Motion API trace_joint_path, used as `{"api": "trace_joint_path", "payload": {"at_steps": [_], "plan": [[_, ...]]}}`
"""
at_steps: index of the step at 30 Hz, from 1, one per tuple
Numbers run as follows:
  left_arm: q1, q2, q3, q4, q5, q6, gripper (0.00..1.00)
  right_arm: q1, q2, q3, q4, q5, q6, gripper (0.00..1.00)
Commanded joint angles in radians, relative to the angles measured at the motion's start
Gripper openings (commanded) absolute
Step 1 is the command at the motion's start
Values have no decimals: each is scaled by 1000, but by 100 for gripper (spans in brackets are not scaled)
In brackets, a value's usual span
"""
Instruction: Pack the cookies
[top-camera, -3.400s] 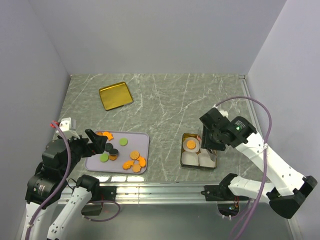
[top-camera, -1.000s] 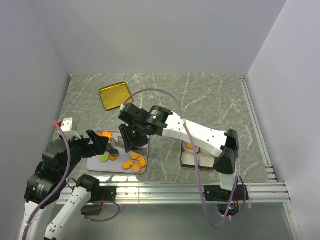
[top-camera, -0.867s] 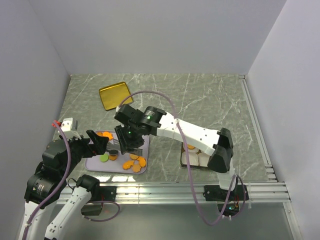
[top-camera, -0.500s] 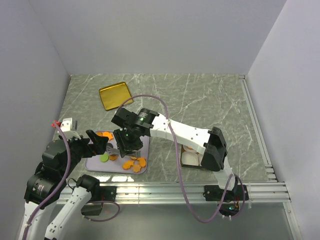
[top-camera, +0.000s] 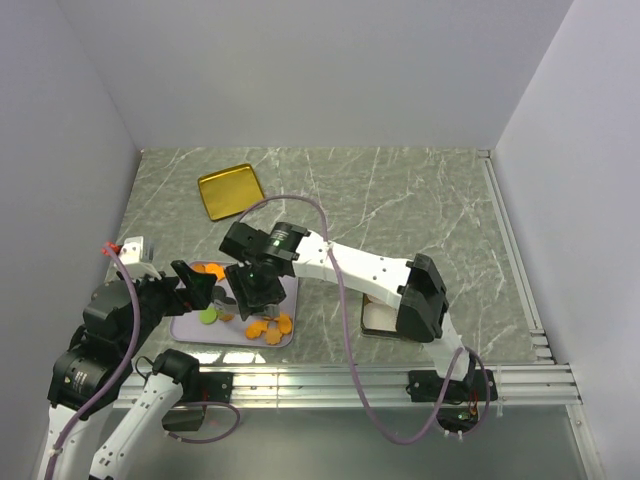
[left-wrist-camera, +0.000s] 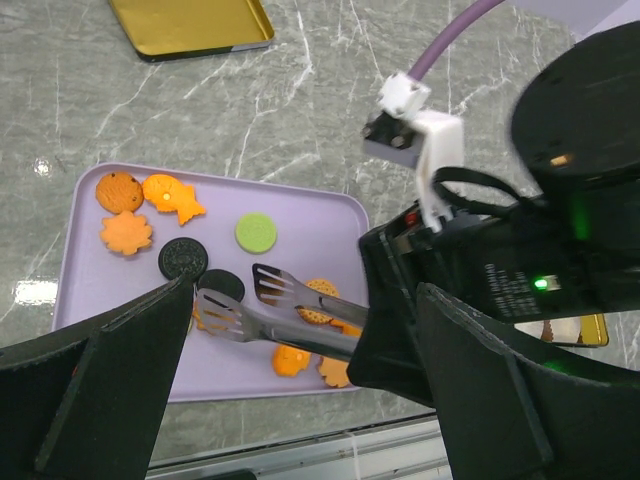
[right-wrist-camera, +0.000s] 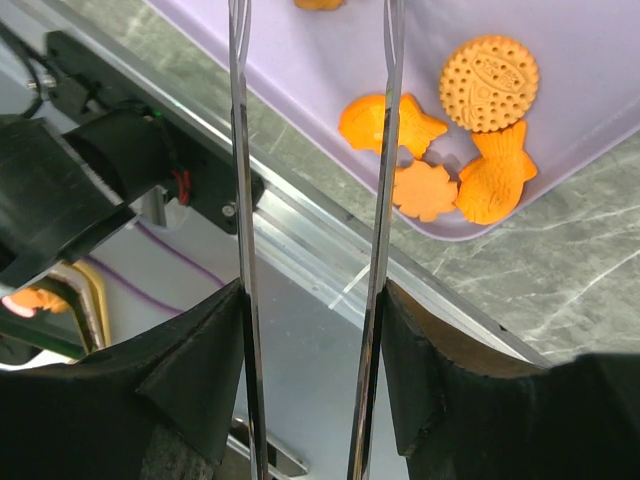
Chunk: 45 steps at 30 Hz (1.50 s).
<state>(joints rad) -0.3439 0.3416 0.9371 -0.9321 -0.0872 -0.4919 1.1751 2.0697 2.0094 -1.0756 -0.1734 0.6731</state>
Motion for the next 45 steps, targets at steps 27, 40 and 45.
{"api": "trace_joint_path", "payload": {"at_steps": [27, 40, 45], "plan": [[-1, -18, 3, 35, 4, 7, 99, 9, 78, 117, -17, -9, 19, 48], [-3, -18, 3, 35, 6, 7, 99, -18, -6, 118, -63, 69, 26, 40], [-3, -16, 3, 36, 7, 9, 99, -38, -121, 39, -79, 130, 34, 40]]}}
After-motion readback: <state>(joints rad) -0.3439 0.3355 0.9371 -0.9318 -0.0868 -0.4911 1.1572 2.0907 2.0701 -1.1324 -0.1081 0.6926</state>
